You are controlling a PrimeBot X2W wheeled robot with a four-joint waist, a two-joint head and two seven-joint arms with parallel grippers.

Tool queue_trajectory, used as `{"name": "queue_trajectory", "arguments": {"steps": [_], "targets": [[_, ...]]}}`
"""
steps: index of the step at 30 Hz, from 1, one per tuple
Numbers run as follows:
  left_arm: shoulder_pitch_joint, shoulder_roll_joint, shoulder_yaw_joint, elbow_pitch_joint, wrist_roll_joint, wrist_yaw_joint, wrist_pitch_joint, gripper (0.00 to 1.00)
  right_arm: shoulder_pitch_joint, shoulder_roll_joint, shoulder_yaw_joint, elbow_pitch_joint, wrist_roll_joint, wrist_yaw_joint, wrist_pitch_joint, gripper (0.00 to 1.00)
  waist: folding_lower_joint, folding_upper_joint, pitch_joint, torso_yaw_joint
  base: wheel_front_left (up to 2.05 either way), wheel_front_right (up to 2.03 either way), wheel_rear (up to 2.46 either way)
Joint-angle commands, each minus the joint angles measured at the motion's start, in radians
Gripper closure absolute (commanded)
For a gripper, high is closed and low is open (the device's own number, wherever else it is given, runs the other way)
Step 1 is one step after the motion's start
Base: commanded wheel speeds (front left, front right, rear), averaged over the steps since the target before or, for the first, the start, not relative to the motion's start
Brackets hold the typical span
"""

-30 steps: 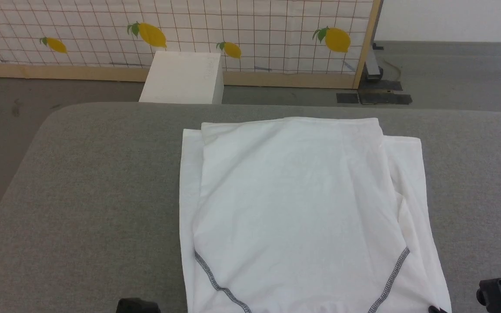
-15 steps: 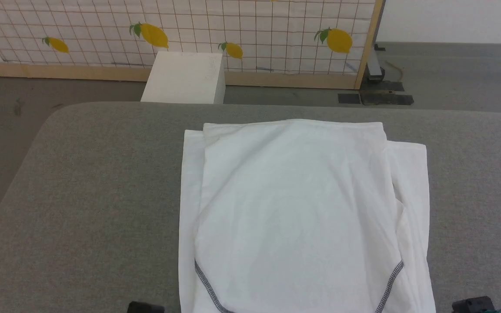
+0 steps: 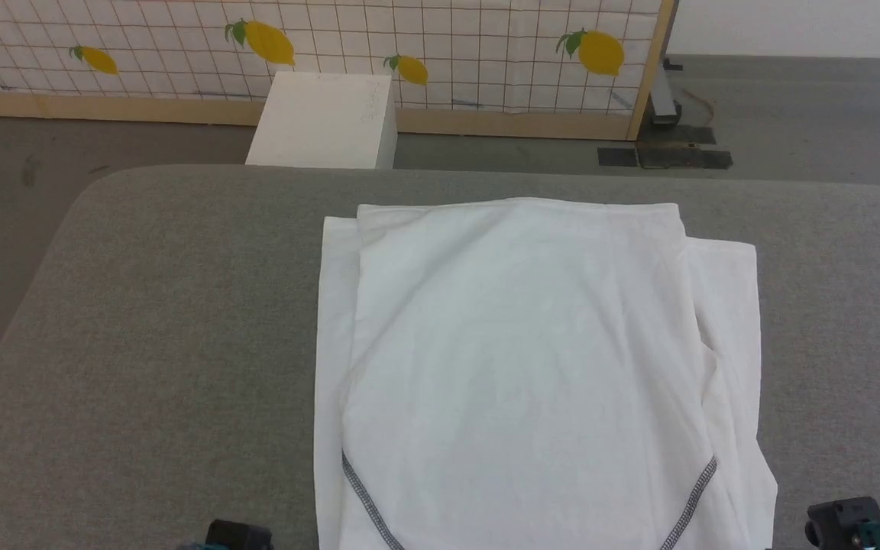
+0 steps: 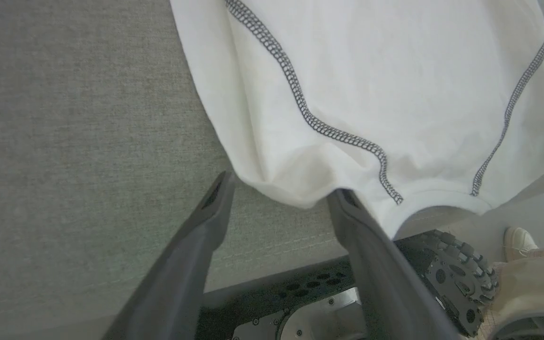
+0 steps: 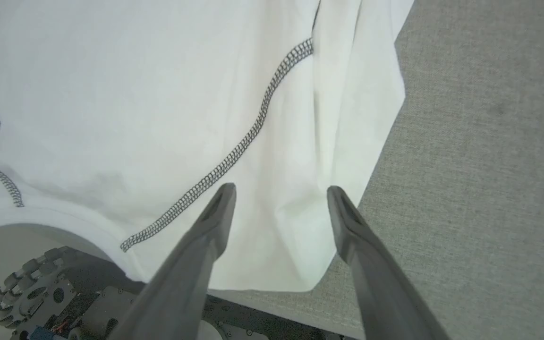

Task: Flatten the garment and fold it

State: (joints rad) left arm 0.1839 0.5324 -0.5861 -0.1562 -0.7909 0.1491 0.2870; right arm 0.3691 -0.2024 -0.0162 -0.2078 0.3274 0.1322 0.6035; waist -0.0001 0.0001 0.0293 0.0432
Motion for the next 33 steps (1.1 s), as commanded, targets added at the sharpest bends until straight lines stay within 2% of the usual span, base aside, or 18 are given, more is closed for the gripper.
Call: {"name": "queue_trajectory", "arguments": {"steps": [1, 5, 8, 11, 13, 20, 26, 30, 33], "targets": [[0.018, 0.026, 0.012, -0.025, -0.01, 0.013, 0.017, 0.0, -0.009, 0.006, -0.009, -0.013, 0.011, -0.002, 0.008, 0.0, 0.0001, -0.0001, -0.003, 0.003, 0.0, 0.0, 0.0], [0.05, 0.081, 0.065, -0.132, -0.035, 0.064, 0.048, 0.0, -0.015, 0.015, -0.048, -0.055, 0.029, -0.002, 0.022, 0.0, 0.0001, -0.0001, -0.008, 0.011, 0.0, 0.0, 0.0], [0.051, 0.092, 0.139, -0.212, -0.025, 0.106, -0.013, 0.0, -0.038, 0.043, -0.094, -0.104, 0.025, -0.002, 0.008, 0.0, 0.0001, -0.0001, -0.01, 0.015, 0.0, 0.0, 0.0], [0.033, 0.076, 0.195, -0.253, 0.015, 0.125, -0.117, 0.0, -0.072, 0.077, -0.132, -0.15, 0.004, -0.002, -0.038, 0.0, 0.0001, -0.0001, -0.008, 0.017, 0.0, 0.0, 0.0], [0.013, 0.052, 0.221, -0.256, 0.063, 0.136, -0.21, 0.0, -0.104, 0.1, -0.159, -0.179, -0.025, -0.002, -0.106, 0.0, 0.0001, -0.0001, -0.006, 0.017, 0.0, 0.0, 0.0], [-0.026, -0.114, 0.244, -0.186, 0.154, 0.159, -0.505, 0.0, -0.169, 0.149, -0.195, -0.213, -0.107, -0.002, -0.396, 0.0, 0.0001, -0.0001, -0.001, 0.009, 0.0, 0.0, 0.0], [-0.035, -0.199, 0.232, -0.112, 0.305, 0.137, -0.547, 0.0, -0.151, 0.152, -0.2, -0.132, -0.119, -0.002, -0.607, 0.0, 0.0001, -0.0001, -0.003, 0.002, 0.0, 0.0, 0.0], [-0.024, -0.231, 0.231, -0.075, 0.41, 0.11, -0.548, 0.0, -0.12, 0.152, -0.198, -0.049, -0.112, -0.002, -0.693, 0.0, 0.0001, -0.0001, -0.002, -0.001, 0.0, 0.0, 0.0], [-0.014, -0.266, 0.253, -0.063, 0.438, 0.091, -0.548, 0.0, -0.111, 0.152, -0.19, 0.0, -0.116, -0.002, -0.735, 0.0, 0.0001, -0.0001, -0.001, -0.003, 0.0, 0.0, 0.0]]}}
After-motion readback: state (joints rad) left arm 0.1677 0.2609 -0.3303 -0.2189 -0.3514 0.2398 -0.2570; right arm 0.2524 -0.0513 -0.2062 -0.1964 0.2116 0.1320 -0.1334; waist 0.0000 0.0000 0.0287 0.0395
